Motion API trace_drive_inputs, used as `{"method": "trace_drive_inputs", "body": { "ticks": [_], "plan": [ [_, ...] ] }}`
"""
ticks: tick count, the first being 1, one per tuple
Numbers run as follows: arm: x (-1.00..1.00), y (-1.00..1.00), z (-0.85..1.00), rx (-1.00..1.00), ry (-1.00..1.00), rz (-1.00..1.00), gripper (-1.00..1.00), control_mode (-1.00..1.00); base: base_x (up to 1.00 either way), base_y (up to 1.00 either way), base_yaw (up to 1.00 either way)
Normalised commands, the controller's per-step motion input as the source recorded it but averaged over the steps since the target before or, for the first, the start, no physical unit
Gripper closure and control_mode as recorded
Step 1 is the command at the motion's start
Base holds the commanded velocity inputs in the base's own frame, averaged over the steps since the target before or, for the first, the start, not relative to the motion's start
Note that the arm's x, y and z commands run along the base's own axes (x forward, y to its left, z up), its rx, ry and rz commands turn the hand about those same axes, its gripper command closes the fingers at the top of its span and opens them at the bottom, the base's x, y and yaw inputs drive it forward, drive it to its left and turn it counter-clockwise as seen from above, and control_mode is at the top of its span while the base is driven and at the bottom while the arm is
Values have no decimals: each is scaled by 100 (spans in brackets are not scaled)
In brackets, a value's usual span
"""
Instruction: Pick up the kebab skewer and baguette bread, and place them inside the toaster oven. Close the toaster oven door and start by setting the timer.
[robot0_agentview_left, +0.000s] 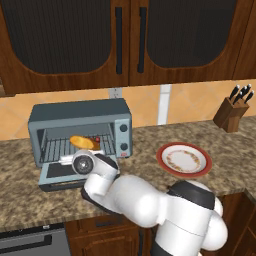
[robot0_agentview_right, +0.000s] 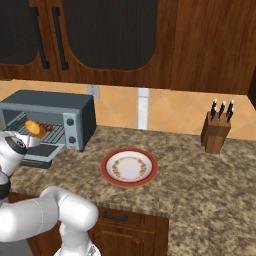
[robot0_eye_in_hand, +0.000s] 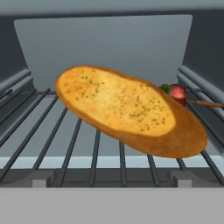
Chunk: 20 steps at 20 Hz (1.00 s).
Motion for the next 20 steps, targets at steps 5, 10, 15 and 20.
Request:
{"method": "trace_drive_inputs", "body": {
  "ticks": [5, 10, 15, 20],
  "plan": [
    [18, 1, 0, 0, 0, 0, -100, -100, 0, 0, 0],
    [19, 4, 0, 0, 0, 0, -100, -100, 0, 0, 0],
    [16, 5, 0, 0, 0, 0, -100, -100, 0, 0, 0],
    [14, 1, 0, 0, 0, 0, -100, -100, 0, 0, 0]
  ]
}}
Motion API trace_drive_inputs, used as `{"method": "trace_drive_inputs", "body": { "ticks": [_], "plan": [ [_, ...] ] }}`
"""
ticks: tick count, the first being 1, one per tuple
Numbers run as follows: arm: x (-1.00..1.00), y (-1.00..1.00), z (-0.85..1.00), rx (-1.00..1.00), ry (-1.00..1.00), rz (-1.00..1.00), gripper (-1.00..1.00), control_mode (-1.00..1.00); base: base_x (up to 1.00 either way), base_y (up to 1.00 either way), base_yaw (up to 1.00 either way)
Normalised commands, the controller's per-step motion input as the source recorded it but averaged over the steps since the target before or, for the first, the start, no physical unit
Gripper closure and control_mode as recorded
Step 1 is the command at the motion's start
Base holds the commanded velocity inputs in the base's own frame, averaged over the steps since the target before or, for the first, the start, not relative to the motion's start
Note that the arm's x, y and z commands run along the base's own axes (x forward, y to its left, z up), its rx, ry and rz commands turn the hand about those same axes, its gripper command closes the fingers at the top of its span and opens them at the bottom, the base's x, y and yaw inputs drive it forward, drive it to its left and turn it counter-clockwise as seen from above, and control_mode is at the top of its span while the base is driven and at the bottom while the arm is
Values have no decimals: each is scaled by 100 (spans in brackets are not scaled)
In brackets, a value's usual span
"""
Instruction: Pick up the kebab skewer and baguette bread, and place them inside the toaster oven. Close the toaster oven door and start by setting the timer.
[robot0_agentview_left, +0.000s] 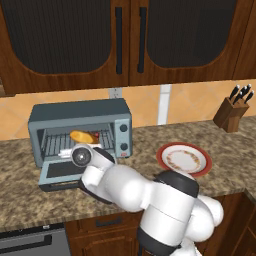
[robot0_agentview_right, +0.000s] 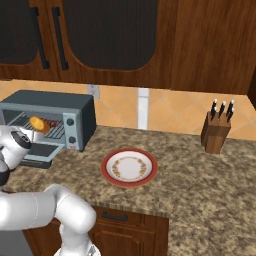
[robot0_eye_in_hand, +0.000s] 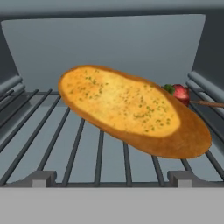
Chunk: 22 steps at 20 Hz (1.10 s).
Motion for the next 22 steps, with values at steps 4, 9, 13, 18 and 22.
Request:
{"method": "trace_drive_inputs", "body": {
  "ticks": [4, 9, 13, 18, 22],
  "plan": [
    [14, 2, 0, 0, 0, 0, -100, -100, 0, 0, 0],
    [13, 3, 0, 0, 0, 0, -100, -100, 0, 0, 0],
    [12, 4, 0, 0, 0, 0, -100, -100, 0, 0, 0],
    [14, 5, 0, 0, 0, 0, -100, -100, 0, 0, 0],
    [13, 4, 0, 0, 0, 0, -100, -100, 0, 0, 0]
  ]
}}
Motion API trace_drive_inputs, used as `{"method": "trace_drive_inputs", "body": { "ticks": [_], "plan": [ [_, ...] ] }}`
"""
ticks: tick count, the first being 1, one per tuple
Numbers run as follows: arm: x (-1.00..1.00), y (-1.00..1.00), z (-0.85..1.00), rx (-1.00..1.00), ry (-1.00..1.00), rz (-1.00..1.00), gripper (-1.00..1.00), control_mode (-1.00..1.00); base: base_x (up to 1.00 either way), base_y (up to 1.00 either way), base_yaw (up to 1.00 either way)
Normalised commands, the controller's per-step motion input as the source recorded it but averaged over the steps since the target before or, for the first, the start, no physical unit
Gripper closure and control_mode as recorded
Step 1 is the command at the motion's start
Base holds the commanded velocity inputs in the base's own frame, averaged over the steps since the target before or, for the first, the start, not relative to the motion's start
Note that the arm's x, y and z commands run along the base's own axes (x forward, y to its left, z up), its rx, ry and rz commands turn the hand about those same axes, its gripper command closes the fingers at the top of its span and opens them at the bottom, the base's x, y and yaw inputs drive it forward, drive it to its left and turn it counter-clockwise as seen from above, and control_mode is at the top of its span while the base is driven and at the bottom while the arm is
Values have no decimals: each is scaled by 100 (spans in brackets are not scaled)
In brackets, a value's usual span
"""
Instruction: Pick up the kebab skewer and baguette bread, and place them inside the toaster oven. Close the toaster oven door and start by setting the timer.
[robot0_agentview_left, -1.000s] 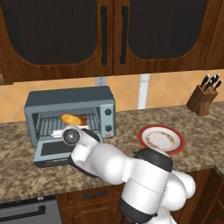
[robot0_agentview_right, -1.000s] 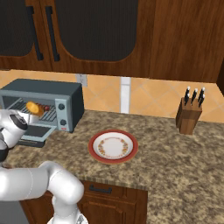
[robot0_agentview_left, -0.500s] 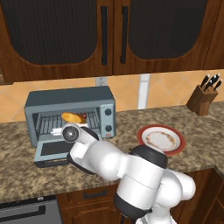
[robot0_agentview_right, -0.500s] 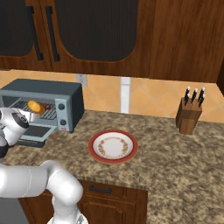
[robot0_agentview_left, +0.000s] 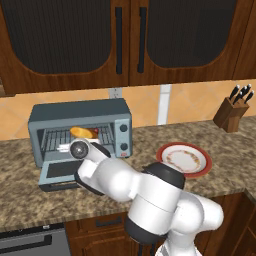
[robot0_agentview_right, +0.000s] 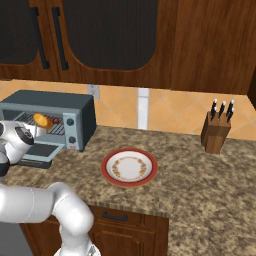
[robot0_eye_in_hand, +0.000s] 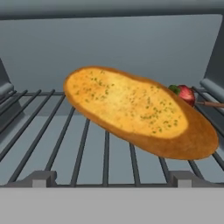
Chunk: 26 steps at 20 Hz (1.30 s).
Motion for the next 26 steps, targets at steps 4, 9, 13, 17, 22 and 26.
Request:
{"method": "trace_drive_inputs", "body": {
  "ticks": [4, 9, 13, 17, 22, 26],
  "plan": [
    [13, 3, 0, 0, 0, 0, -100, -100, 0, 0, 0],
    [8, 0, 0, 0, 0, 0, -100, -100, 0, 0, 0],
    [10, 0, 0, 0, 0, 0, -100, -100, 0, 0, 0],
    [16, 0, 0, 0, -1, 0, -100, -100, 0, 0, 0],
    [19, 0, 0, 0, -1, 0, -100, -100, 0, 0, 0],
    [7, 0, 0, 0, 0, 0, -100, -100, 0, 0, 0]
  ]
}}
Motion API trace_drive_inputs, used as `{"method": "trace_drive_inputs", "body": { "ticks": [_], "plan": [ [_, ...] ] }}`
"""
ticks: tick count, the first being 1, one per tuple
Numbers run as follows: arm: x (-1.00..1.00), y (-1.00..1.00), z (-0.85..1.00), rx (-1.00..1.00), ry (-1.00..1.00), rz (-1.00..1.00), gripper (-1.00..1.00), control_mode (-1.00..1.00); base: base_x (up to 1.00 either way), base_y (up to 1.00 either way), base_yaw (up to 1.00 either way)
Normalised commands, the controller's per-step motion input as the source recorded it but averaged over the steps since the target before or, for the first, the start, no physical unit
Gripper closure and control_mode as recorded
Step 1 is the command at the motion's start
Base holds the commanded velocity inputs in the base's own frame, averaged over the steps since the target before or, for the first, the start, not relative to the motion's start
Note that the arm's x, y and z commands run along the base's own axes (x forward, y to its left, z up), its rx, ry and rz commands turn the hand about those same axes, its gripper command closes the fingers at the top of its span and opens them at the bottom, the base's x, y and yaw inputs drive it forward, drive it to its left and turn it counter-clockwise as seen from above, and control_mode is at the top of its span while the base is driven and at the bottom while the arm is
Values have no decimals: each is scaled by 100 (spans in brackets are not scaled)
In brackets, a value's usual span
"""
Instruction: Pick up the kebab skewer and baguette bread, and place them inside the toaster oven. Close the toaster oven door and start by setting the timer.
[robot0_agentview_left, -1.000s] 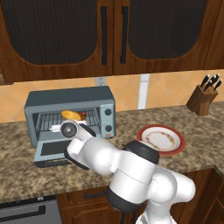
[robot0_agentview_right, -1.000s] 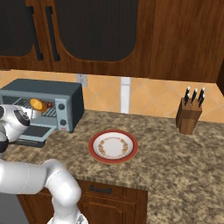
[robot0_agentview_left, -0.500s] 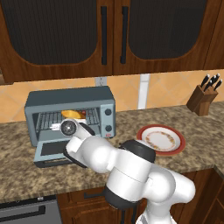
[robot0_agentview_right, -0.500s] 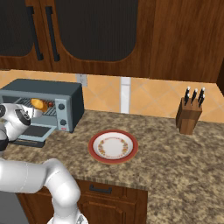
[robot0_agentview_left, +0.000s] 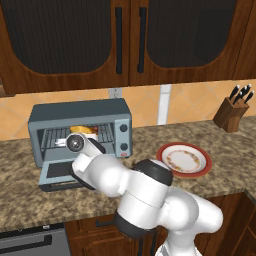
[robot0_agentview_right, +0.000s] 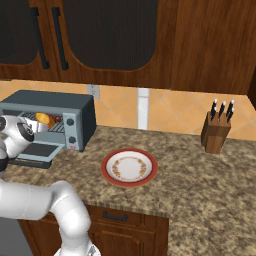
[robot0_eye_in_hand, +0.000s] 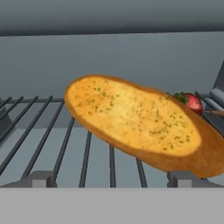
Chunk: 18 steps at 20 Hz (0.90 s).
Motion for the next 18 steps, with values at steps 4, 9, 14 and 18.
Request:
{"method": "trace_drive_inputs", "body": {
  "ticks": [4, 9, 14, 18],
  "plan": [
    [-9, 0, 0, 0, 0, 0, -100, -100, 0, 0, 0],
    [-38, 0, 0, 0, 0, 0, -100, -100, 0, 0, 0],
    [-36, 0, 4, 0, -5, 0, -100, -100, 0, 0, 0],
    [-59, 0, 0, 0, 0, 0, -100, -100, 0, 0, 0]
  ]
}}
